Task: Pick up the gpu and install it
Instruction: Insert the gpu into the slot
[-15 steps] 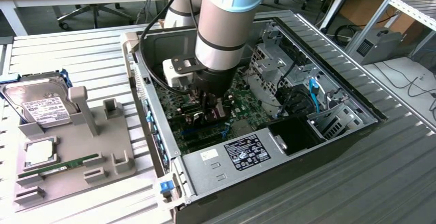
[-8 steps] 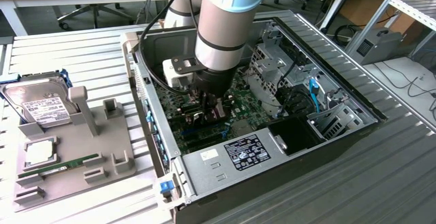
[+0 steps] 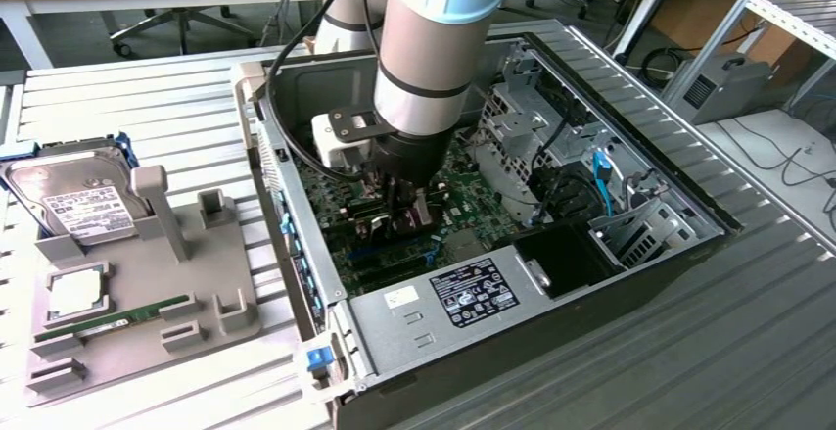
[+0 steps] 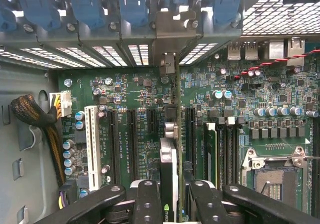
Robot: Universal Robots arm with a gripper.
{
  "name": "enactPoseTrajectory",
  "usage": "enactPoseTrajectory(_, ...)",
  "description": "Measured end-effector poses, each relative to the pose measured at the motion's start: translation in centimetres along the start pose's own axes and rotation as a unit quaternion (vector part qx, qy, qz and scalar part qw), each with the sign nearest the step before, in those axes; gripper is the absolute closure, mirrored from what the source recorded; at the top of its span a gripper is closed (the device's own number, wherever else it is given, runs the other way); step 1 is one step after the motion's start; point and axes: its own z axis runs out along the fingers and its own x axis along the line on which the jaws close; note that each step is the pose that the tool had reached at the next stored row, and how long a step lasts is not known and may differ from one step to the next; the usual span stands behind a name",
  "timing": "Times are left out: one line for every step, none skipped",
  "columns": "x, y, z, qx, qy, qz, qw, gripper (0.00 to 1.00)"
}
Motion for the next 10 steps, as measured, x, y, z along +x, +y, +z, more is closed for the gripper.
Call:
enactPoseTrajectory(0.00, 0.00, 0.00, 0.0000, 0.0000, 0.000, 1.0000, 0.73)
enactPoseTrajectory(0.00, 0.00, 0.00, 0.0000, 0.0000, 0.000, 1.0000, 0.73)
enactPoseTrajectory(0.00, 0.00, 0.00, 0.0000, 0.0000, 0.000, 1.0000, 0.73)
enactPoseTrajectory(0.00, 0.00, 0.00, 0.0000, 0.0000, 0.000, 1.0000, 0.73)
enactPoseTrajectory(0.00, 0.00, 0.00, 0.0000, 0.0000, 0.000, 1.0000, 0.73)
enactPoseTrajectory(0.00, 0.00, 0.00, 0.0000, 0.0000, 0.000, 1.0000, 0.73)
enactPoseTrajectory(0.00, 0.00, 0.00, 0.0000, 0.0000, 0.000, 1.0000, 0.73)
enactPoseTrajectory(0.00, 0.00, 0.00, 0.0000, 0.0000, 0.000, 1.0000, 0.73)
enactPoseTrajectory(0.00, 0.00, 0.00, 0.0000, 0.0000, 0.000, 1.0000, 0.73)
enactPoseTrajectory(0.00, 0.00, 0.00, 0.0000, 0.0000, 0.000, 1.0000, 0.73)
